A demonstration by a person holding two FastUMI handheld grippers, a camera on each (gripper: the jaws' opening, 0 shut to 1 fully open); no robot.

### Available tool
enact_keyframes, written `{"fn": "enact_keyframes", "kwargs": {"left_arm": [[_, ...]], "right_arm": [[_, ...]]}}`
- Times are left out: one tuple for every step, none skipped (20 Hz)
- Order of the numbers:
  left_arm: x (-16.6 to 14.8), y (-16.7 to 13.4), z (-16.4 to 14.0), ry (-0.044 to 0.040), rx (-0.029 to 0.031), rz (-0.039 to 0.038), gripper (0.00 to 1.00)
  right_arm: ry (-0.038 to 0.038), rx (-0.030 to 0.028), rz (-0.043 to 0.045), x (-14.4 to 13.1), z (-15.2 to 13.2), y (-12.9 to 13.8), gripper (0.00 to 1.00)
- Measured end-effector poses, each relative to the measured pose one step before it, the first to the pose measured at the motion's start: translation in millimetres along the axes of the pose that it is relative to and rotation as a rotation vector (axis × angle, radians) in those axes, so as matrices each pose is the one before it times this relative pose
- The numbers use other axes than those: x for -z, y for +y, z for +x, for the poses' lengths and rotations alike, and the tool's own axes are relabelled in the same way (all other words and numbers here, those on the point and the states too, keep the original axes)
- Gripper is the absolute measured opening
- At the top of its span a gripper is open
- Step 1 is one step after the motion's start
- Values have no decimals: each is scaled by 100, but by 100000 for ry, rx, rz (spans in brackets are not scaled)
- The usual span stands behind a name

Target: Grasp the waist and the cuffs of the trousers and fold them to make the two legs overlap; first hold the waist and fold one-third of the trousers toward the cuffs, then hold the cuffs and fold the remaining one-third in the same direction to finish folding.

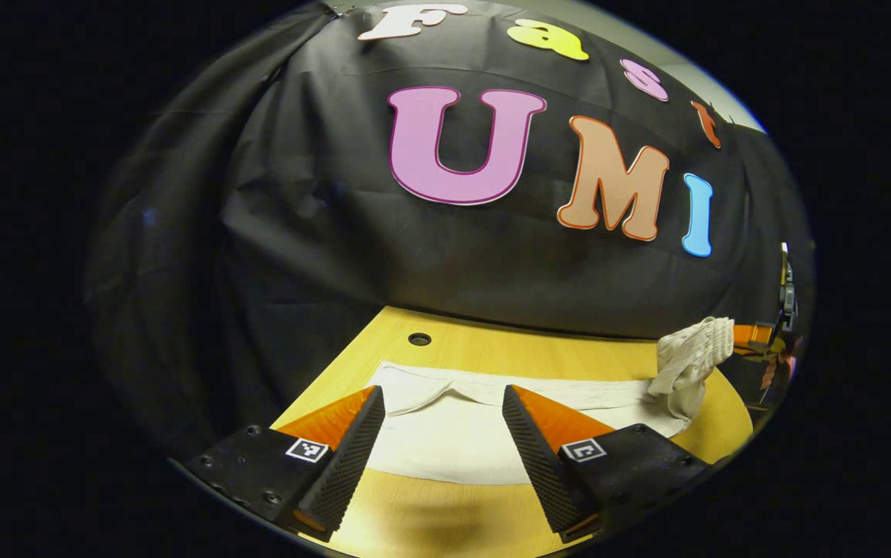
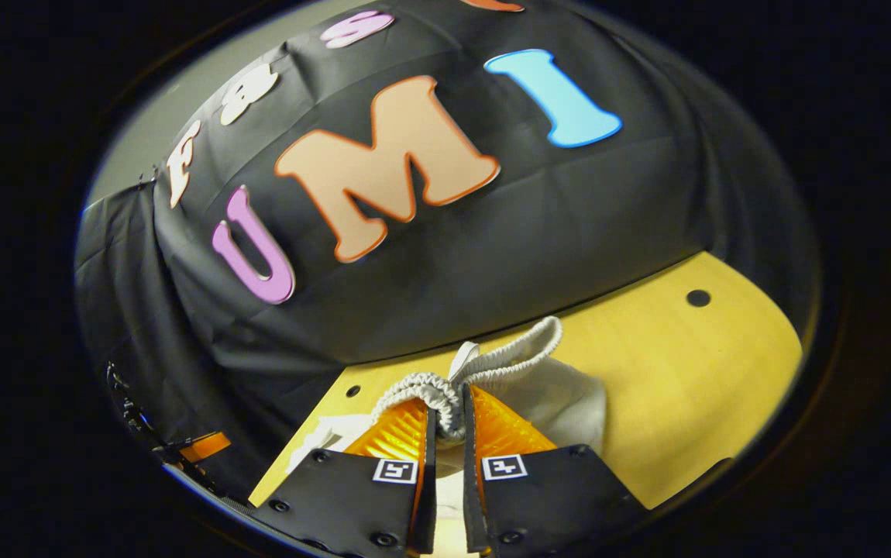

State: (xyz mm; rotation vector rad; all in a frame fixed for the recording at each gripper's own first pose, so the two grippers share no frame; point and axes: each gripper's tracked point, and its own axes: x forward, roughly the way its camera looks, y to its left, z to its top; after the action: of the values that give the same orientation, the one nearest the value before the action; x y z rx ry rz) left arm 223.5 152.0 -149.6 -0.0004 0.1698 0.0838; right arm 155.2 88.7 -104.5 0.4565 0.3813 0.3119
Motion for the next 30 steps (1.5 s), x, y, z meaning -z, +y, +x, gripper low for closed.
{"fn": "enact_keyframes", "kwargs": {"left_arm": [[176,478,-44,242,-197,-502,93],[133,557,83,-158,-242,-579,93],[217,358,-92,74,-221,-750,93],[297,438,37,147,-106,-1171,93],[423,317,113,617,456,-1602,93],[463,368,69,1140,-154,-1406,94],[612,278,7,1240,-6,-923,95],[581,311,193,967,-210,-533,95],[382,213,129,750,4,-588,95],[541,224,189,897,137,-906,95],[490,239,261,1286,219,-1115,95],[466,229,309,1118,-11,-1155,95],[458,300,323,998,-164,-1050,95],[334,436,392,823,-257,-1141,95],[367,473,277,818,-273,-1176,95],[400,531,468,1006,-580,-969,95],[434,665,510,1214,-698,-680,96],[393,653,572,991,-814,-162,96],[442,639,518,832,-742,271,96],[390,669,696,1137,-899,535,96],[497,929,742,1977,-1016,732,96],[609,780,665,1826,-1264,1233,96],[435,687,621,1015,-1553,1429,96],[372,446,779,1432,-451,1861,96],[665,269,673,1895,-216,2094,96],[393,219,678,1268,56,2330,96],[278,165,622,1072,235,2323,96],[373,228,626,1530,-78,2283,96],[373,197,526,2022,-232,2083,96],[202,161,576,1107,-759,1634,96]], "right_arm": [[3670,-885,-2471,1980,1115,1003,16],[3900,-759,-2530,2090,992,773,16],[3883,-667,-1963,1958,838,663,16],[4916,-591,-1164,2172,722,365,16],[5673,474,209,1820,323,32,12],[4809,196,-198,1779,1047,-82,18],[3176,520,-685,1282,667,126,21],[1708,-611,-506,918,-70,590,24],[496,-1707,712,501,248,658,26],[787,-1665,456,445,-80,425,37],[336,-966,356,213,-60,357,60],[-669,281,-118,54,-314,77,80],[-811,664,-617,-337,-245,46,100],[-1229,1059,-819,-109,-270,-160,97],[-1106,1234,-386,-383,-472,-106,96],[-1011,921,140,-349,-595,-78,96],[-1092,849,509,-308,-715,-157,96],[-1324,887,451,-300,-873,-273,96],[-1273,1305,74,-350,-878,-458,96],[-1430,1914,-470,-287,-885,-651,96],[-1303,3120,-867,-434,-765,-986,96],[-1076,2816,-475,-60,-762,-1201,96],[-942,2471,388,-180,-747,-1131,96],[-463,2206,1056,-149,-800,-976,96],[-109,2057,1352,-97,-666,-1070,96],[-656,1966,1457,-162,-572,-875,96],[-1137,2052,1528,-312,-580,-862,96],[-1384,1913,1591,-202,-733,-1157,96],[-1481,2021,1337,-311,-734,-973,96],[-1284,2155,980,-224,-770,-776,96]]}}
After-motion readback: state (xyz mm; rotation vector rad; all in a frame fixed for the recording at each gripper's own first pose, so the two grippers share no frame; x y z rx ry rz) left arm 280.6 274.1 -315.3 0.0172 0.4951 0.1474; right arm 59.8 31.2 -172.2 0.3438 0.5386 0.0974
